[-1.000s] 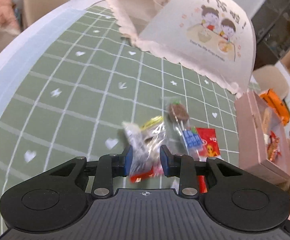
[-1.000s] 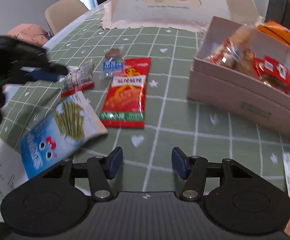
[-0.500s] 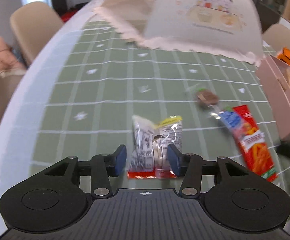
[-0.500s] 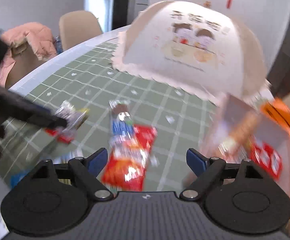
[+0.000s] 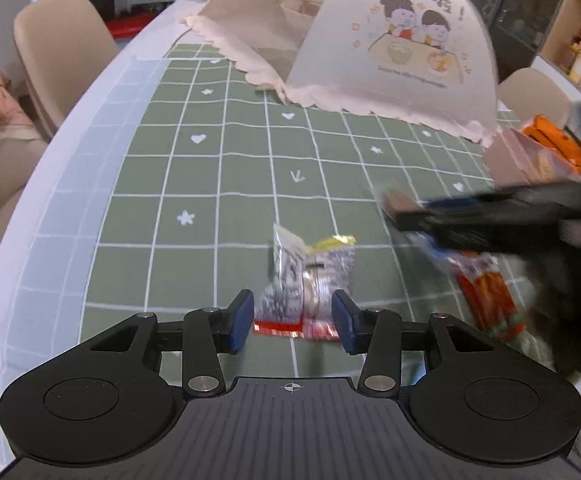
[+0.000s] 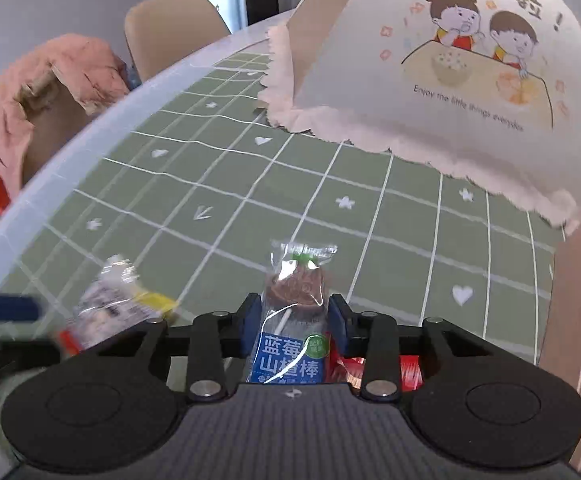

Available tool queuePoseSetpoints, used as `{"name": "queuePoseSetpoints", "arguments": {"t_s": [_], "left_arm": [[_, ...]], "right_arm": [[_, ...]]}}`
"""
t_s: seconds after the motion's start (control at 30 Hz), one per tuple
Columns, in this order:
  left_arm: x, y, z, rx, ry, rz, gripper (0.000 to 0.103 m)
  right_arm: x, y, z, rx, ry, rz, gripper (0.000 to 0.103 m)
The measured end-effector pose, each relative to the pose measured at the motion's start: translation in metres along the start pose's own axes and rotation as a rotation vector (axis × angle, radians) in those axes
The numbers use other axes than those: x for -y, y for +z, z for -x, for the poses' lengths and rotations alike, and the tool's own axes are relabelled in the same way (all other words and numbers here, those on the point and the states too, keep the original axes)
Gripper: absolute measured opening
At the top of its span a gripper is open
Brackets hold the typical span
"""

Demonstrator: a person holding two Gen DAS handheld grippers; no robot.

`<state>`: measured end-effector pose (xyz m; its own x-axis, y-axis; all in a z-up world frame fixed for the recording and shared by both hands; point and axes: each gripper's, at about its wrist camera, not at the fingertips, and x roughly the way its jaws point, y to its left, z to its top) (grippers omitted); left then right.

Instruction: Organize snacks

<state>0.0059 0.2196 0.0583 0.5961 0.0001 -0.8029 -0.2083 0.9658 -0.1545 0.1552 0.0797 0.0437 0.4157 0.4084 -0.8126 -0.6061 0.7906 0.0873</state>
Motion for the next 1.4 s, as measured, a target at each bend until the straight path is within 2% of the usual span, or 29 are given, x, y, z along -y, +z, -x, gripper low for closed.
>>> {"name": "queuePoseSetpoints", "arguments": {"t_s": [0.03, 0.07, 0.2, 0.3, 0.4, 0.5, 0.6, 0.63, 0.67, 0.73, 0.77, 0.8, 0.83, 0.87, 0.93, 1.07, 1.2, 1.27, 1.3, 1.33, 1.37, 1.4], "left_arm": [[0.002, 0.002, -0.005, -0.008, 0.011, -0.002, 0.048], [0.004, 0.004, -0.011, -0.017, 0.021, -0.005, 0.048], [0.015, 0.008, -0.028, -0.028, 0.026, -0.018, 0.048], [0.026, 0.013, -0.035, -0.014, 0.027, -0.035, 0.048], [0.039, 0.019, -0.044, -0.003, 0.021, -0.06, 0.049], [0.05, 0.025, -0.052, -0.001, 0.005, -0.083, 0.049], [0.057, 0.029, -0.058, -0.01, -0.022, -0.1, 0.051], [0.058, 0.03, -0.058, -0.011, -0.022, -0.11, 0.05], [0.058, 0.029, -0.057, -0.015, -0.021, -0.121, 0.048], [0.058, 0.023, -0.052, -0.022, -0.025, -0.147, 0.044], [0.056, 0.018, -0.049, -0.029, -0.027, -0.16, 0.044], [0.054, 0.014, -0.046, -0.035, -0.022, -0.173, 0.042], [0.051, 0.007, -0.041, -0.041, -0.005, -0.189, 0.036], [0.048, 0.002, -0.038, -0.049, 0.019, -0.202, 0.024], [0.036, -0.007, -0.029, -0.05, 0.037, -0.187, 0.024], [0.001, -0.01, -0.004, -0.022, -0.003, -0.043, 0.024], [-0.01, -0.008, 0.018, 0.031, -0.022, -0.007, 0.025], [-0.01, -0.006, 0.026, 0.051, -0.049, -0.006, 0.025], [-0.008, -0.004, 0.028, 0.058, -0.065, -0.007, 0.025], [-0.007, -0.003, 0.029, 0.065, -0.08, -0.011, 0.025], [-0.004, 0.0, 0.029, 0.071, -0.097, -0.015, 0.025], [0.0, 0.002, 0.025, 0.074, -0.107, -0.017, 0.025]], "right_arm": [[0.002, -0.006, 0.012, 0.001, 0.014, -0.009, 0.02], [0.004, -0.012, 0.024, -0.001, 0.022, -0.018, 0.009], [0.024, -0.047, 0.079, 0.026, 0.012, -0.072, 0.009], [0.039, -0.075, 0.107, 0.027, -0.037, -0.094, 0.009], [0.047, -0.1, 0.122, 0.016, -0.107, -0.086, 0.01], [0.052, -0.112, 0.13, 0.005, -0.102, -0.124, 0.01], [0.051, -0.115, 0.135, 0.014, -0.098, -0.129, 0.021], [0.05, -0.114, 0.135, 0.019, -0.097, -0.126, 0.032], [0.048, -0.112, 0.135, 0.024, -0.097, -0.121, 0.045], [0.041, -0.109, 0.132, 0.04, -0.093, -0.107, 0.061], [0.038, -0.106, 0.129, 0.044, -0.092, -0.1, 0.063], [0.034, -0.101, 0.125, 0.043, -0.088, -0.09, 0.063], [0.029, -0.097, 0.121, 0.042, -0.082, -0.081, 0.063], [0.025, -0.092, 0.115, 0.042, -0.072, -0.066, 0.063], [0.015, -0.081, 0.105, 0.048, -0.058, -0.036, 0.063], [-0.001, -0.049, 0.072, 0.065, -0.03, -0.013, 0.063], [-0.01, -0.022, 0.021, 0.044, -0.055, -0.007, 0.061], [-0.009, -0.018, -0.003, -0.005, -0.066, -0.017, 0.056], [-0.009, -0.018, -0.007, 0.0, -0.085, -0.018, 0.055], [-0.012, -0.017, -0.006, -0.005, -0.098, -0.009, 0.051], [-0.013, -0.017, -0.003, -0.015, -0.095, -0.004, 0.035], [-0.013, -0.018, 0.004, -0.023, -0.073, -0.01, 0.034]]}}
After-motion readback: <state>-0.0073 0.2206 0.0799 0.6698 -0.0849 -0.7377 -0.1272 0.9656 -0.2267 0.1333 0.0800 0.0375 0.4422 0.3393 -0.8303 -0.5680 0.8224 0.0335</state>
